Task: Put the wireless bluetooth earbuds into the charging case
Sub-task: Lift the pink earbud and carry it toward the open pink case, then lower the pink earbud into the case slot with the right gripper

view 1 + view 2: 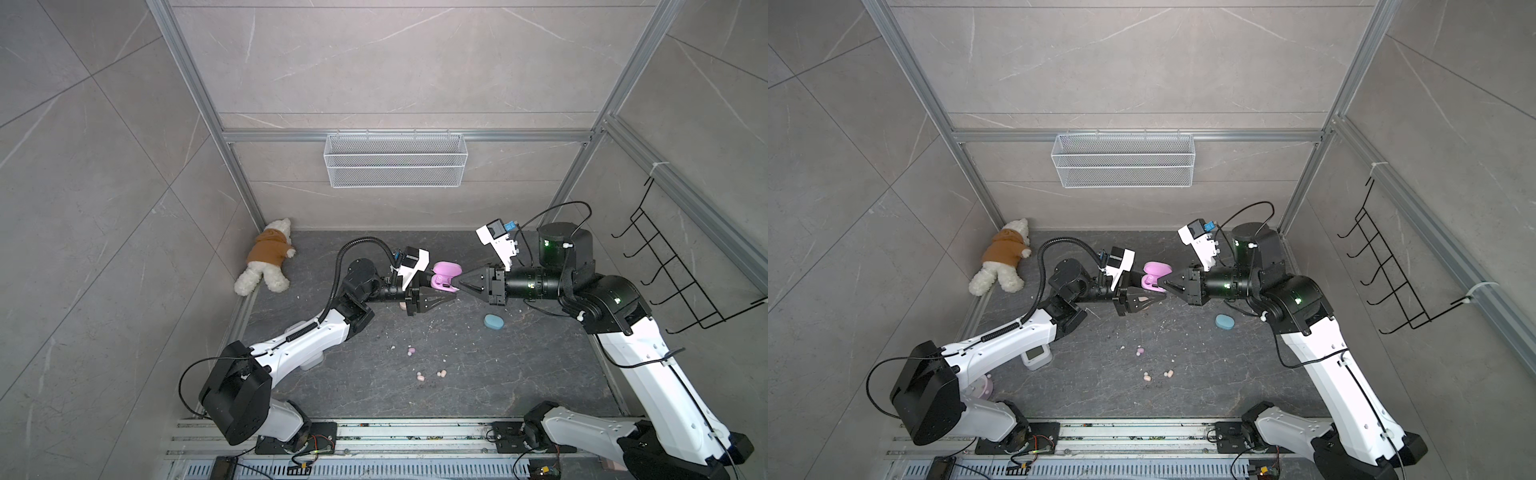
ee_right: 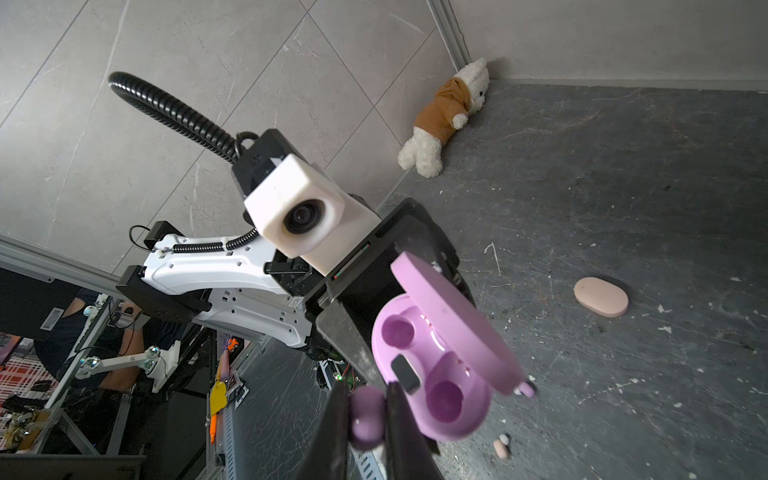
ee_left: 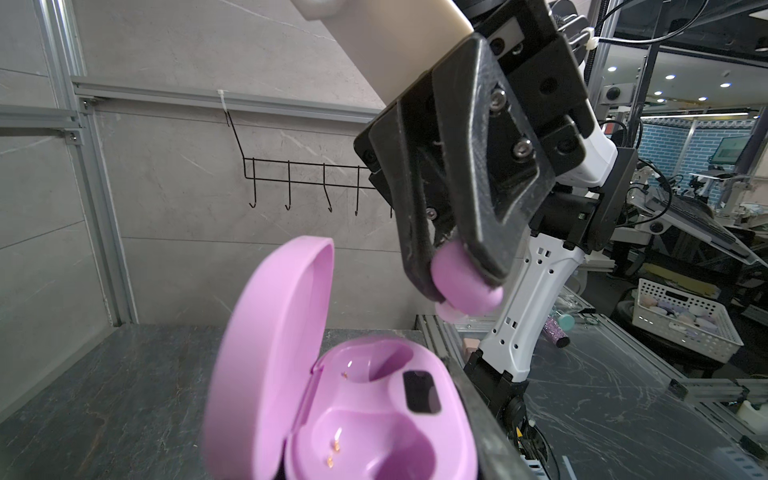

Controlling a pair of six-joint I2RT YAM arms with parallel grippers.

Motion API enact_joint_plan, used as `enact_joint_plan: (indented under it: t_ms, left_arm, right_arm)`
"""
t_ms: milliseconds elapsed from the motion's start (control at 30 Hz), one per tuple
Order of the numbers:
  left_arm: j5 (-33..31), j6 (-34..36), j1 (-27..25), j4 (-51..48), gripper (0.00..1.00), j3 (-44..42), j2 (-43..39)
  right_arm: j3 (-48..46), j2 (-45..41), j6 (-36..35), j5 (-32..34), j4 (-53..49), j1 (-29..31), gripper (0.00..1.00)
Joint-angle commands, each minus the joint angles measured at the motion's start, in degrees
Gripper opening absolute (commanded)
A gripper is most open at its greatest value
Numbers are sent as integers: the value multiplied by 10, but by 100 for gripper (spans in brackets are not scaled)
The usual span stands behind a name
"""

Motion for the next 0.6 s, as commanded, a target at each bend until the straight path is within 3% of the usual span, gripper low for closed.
enact_joint_plan:
  t_ms: [0, 567]
  left_arm:
    - [11, 17, -4, 13, 5, 18, -26]
    - [9, 31, -7, 0, 5, 17, -34]
  right_arm:
    - [-4, 0, -12, 15, 1, -2, 12]
    - [-15, 6, -3, 14, 6, -2, 12]
